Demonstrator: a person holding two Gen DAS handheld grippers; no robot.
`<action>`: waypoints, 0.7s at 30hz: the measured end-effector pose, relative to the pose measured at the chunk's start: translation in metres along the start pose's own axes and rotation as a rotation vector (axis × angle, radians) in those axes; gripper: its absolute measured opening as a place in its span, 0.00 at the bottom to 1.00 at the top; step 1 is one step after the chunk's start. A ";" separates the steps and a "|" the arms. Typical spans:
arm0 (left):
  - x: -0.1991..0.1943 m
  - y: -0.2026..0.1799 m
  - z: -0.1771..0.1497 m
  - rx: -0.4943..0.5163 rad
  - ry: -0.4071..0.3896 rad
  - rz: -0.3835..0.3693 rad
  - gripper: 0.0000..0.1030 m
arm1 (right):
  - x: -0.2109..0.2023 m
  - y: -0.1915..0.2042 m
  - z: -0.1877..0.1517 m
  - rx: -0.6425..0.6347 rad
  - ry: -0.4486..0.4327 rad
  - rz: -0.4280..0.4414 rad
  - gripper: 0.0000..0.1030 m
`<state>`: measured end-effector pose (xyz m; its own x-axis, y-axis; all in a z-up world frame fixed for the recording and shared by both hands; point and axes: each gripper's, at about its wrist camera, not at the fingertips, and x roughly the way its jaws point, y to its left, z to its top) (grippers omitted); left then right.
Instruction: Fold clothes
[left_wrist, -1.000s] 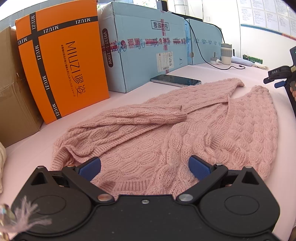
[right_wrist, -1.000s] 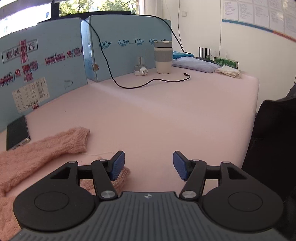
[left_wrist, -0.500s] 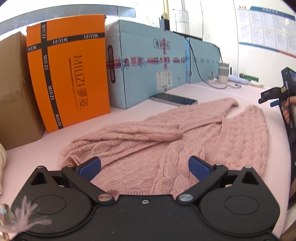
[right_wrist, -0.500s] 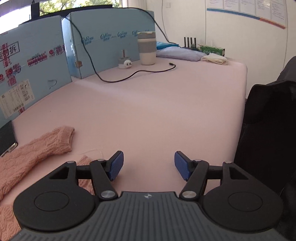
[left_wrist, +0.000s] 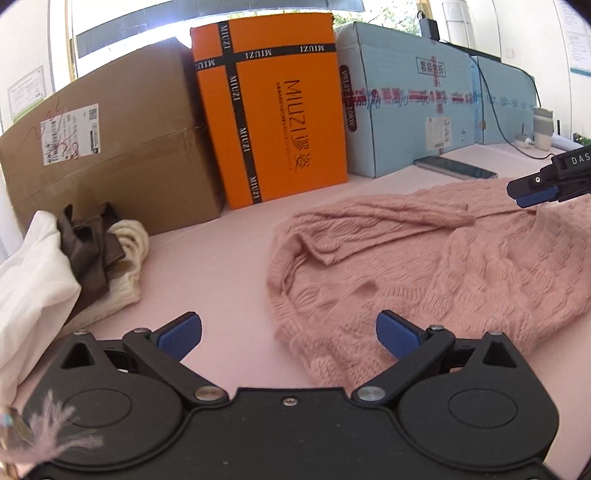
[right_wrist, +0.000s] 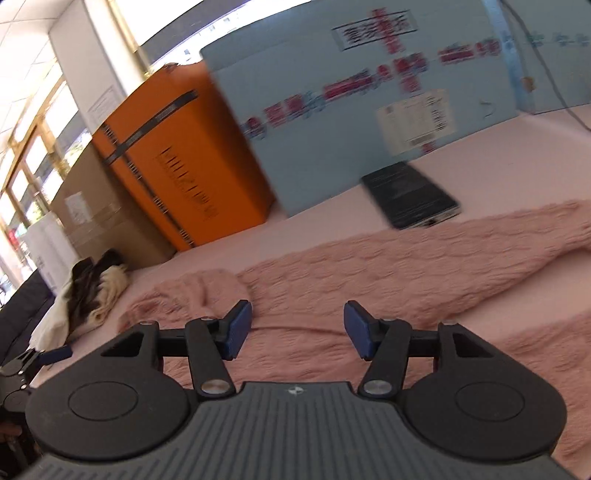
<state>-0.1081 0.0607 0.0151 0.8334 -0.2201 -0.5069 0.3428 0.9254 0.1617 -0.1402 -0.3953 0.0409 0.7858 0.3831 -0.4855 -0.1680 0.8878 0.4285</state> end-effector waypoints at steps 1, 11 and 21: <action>-0.001 0.000 -0.002 0.004 0.008 0.008 1.00 | 0.010 0.012 -0.001 -0.027 0.032 0.020 0.50; -0.009 0.012 -0.016 -0.033 -0.002 0.009 1.00 | 0.024 0.049 -0.011 -0.198 0.097 0.051 0.06; -0.009 -0.010 0.012 0.024 -0.154 -0.170 1.00 | -0.025 0.045 -0.015 -0.212 0.105 0.023 0.07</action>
<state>-0.1139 0.0503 0.0279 0.8184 -0.4185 -0.3937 0.4927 0.8637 0.1060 -0.1762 -0.3612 0.0612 0.7159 0.4186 -0.5588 -0.3153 0.9079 0.2761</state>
